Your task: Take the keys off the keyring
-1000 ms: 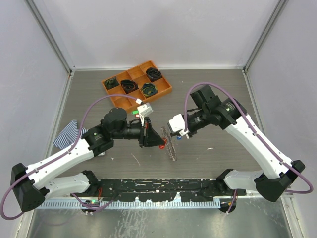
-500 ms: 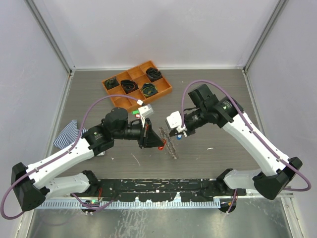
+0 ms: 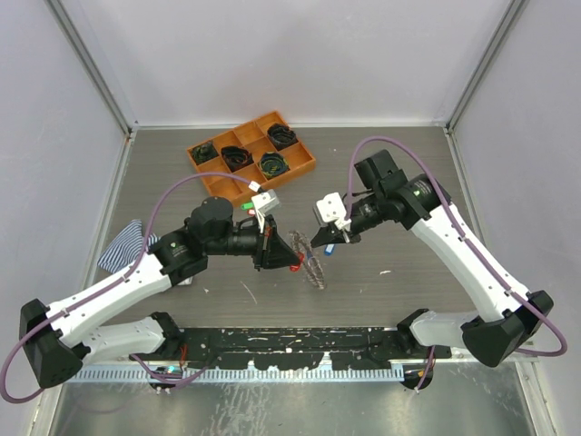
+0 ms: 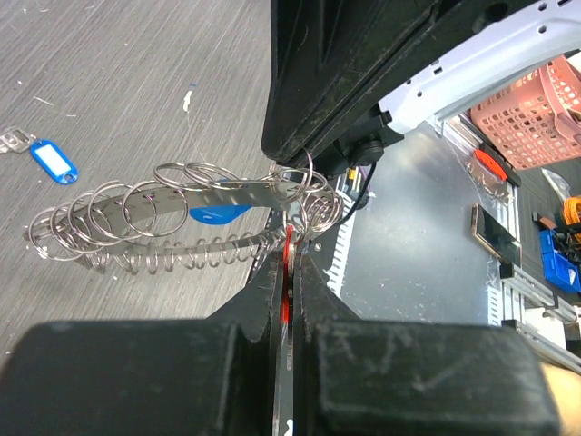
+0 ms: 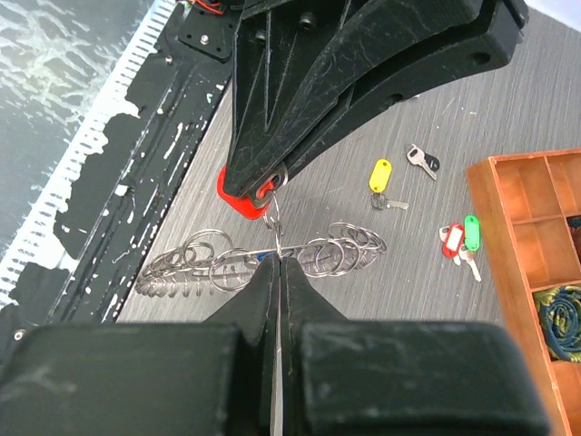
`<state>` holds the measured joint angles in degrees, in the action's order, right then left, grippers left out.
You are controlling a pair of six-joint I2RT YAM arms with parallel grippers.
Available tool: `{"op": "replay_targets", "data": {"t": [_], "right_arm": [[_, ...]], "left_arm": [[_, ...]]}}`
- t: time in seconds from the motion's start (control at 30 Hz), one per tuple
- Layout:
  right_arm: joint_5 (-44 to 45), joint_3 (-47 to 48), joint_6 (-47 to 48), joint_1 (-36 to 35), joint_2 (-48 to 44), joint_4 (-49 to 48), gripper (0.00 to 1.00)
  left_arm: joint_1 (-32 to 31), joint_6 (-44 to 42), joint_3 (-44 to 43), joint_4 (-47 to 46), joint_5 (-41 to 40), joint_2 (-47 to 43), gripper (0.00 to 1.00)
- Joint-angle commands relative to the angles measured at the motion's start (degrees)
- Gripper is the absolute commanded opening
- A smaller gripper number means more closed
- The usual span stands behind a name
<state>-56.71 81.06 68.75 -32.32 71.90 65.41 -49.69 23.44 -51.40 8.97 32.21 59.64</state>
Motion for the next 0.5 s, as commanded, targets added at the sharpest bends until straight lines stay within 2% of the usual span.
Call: {"op": "replay_targets", "data": {"t": [0.0,0.03,0.2,0.33,0.47], "right_arm": [[-9.22,-1.52,4.37,2.83,-2.51,-1.54,0.01],[-11.16,-2.24,5.34,3.53,-2.55,-1.35,0.01],[-21.53,-5.55,21.53,7.34,-1.54,5.15,0.01],[-25.33,-7.38,30.90,10.83,-0.51,9.19,0.01],[-28.64,-8.75,36.27,13.03,-0.10,11.49,0.01]], "left_arm": [[0.29,1.29,0.43,-2.19,0.24,-1.02,0.00],[0.30,1.73,0.62,-3.20,0.58,-1.01,0.00],[0.29,2.39,1.44,-5.60,2.42,-1.29,0.00],[0.29,1.79,2.26,-4.76,2.89,-2.18,0.00],[0.29,1.62,3.15,-4.81,3.16,-2.82,0.00]]}}
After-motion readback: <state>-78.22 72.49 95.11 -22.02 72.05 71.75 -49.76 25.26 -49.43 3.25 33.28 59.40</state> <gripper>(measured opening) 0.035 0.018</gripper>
